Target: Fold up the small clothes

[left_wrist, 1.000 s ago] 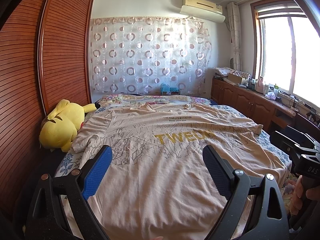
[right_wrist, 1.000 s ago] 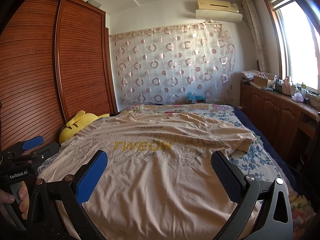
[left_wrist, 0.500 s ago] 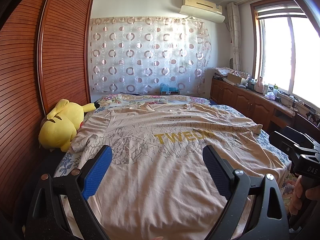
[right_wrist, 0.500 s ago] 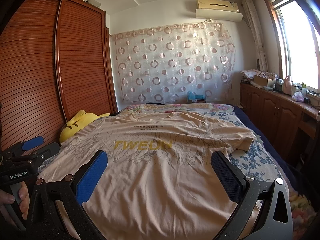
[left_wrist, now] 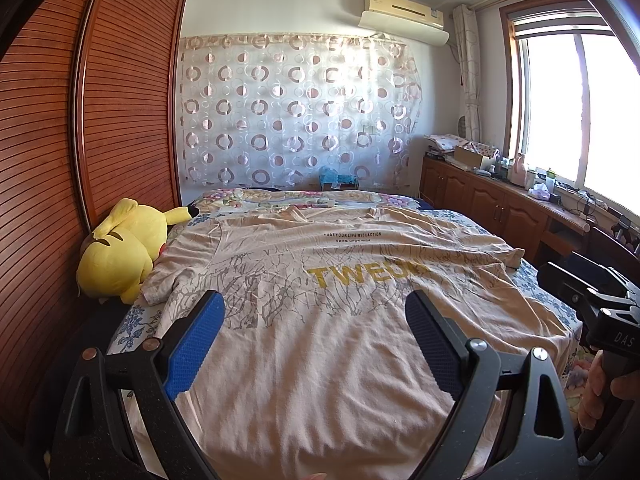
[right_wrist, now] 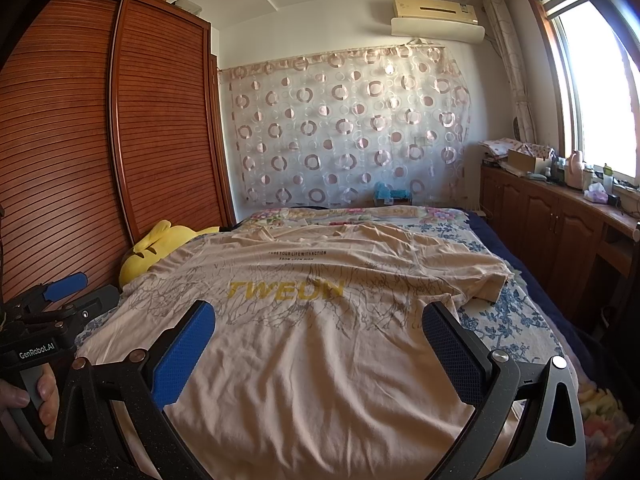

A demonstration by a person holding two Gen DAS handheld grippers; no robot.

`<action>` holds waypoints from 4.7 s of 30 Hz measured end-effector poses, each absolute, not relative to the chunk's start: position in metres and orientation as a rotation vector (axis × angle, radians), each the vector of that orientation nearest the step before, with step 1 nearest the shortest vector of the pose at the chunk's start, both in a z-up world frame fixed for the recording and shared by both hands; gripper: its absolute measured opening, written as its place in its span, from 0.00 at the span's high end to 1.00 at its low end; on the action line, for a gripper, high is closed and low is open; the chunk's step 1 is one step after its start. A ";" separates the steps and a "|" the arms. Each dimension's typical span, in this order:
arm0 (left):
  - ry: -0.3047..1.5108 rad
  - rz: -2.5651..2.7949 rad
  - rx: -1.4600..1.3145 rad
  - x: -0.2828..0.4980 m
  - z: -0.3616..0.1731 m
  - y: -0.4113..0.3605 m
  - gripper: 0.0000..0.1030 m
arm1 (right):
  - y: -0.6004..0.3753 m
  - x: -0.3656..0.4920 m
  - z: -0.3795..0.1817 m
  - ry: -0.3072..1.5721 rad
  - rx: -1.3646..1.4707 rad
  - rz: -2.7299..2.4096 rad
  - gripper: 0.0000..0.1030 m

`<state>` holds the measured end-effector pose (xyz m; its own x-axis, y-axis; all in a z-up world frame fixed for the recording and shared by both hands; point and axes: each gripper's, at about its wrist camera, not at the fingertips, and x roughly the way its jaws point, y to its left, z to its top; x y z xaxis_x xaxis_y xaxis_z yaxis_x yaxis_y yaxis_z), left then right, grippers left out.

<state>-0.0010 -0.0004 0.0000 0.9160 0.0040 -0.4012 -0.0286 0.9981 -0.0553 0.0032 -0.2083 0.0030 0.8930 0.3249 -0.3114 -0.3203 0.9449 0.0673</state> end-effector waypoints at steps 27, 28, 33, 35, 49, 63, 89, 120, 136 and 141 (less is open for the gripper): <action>0.480 0.014 -0.113 0.014 -0.013 0.011 0.10 | -0.203 0.019 -0.010 0.381 0.017 0.375 0.00; 0.490 0.017 -0.122 0.017 -0.017 0.016 0.10 | -0.201 0.023 -0.012 0.393 0.017 0.385 0.00; 0.537 0.057 -0.126 0.033 -0.029 0.042 0.10 | -0.195 0.038 -0.017 0.431 -0.016 0.394 0.00; 0.552 0.085 -0.107 0.041 -0.032 0.053 0.10 | -0.192 0.044 -0.017 0.442 -0.024 0.407 0.00; 0.634 0.146 -0.012 0.083 -0.029 0.132 0.10 | -0.177 0.085 -0.007 0.441 -0.107 0.495 0.00; 0.788 0.086 -0.141 0.134 -0.041 0.206 0.17 | -0.158 0.123 -0.010 0.498 -0.166 0.540 0.00; 0.916 0.106 0.075 0.181 -0.053 0.192 0.92 | -0.153 0.143 -0.013 0.568 -0.155 0.513 0.00; 0.891 -0.053 0.006 0.207 -0.037 0.154 0.42 | -0.153 0.142 -0.011 0.569 -0.161 0.491 0.00; 0.880 -0.114 0.064 0.216 -0.037 0.121 0.97 | -0.153 0.146 -0.009 0.591 -0.171 0.508 0.00; 0.823 -0.195 0.098 0.221 -0.002 0.088 0.97 | -0.154 0.146 -0.009 0.587 -0.168 0.507 0.00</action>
